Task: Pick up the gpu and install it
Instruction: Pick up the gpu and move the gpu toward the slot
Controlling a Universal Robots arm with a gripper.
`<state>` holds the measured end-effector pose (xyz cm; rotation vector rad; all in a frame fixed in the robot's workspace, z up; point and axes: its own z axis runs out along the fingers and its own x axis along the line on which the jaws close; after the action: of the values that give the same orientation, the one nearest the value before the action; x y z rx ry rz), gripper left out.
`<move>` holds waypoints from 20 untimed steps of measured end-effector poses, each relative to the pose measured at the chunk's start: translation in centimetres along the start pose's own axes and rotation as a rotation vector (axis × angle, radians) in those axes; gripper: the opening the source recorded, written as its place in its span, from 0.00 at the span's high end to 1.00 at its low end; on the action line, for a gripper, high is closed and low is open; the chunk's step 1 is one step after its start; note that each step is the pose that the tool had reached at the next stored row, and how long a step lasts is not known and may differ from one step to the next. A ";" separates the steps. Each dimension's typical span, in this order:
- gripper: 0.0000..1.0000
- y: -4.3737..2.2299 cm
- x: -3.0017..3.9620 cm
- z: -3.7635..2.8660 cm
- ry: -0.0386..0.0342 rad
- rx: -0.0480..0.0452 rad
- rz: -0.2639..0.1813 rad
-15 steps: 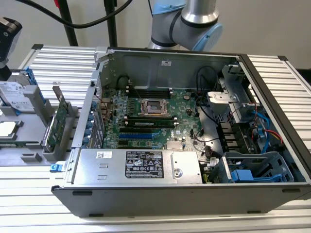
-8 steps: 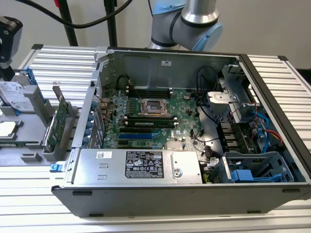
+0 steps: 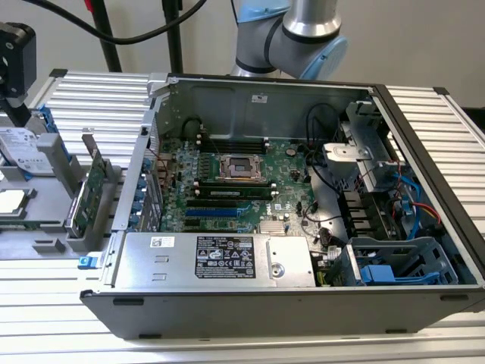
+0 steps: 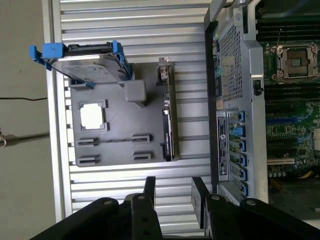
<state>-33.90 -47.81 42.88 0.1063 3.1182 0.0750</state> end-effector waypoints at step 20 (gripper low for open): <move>0.00 -0.01 0.01 0.19 0.0011 -0.0005 -0.024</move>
<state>-33.91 -47.82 42.69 0.0689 3.1198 0.0755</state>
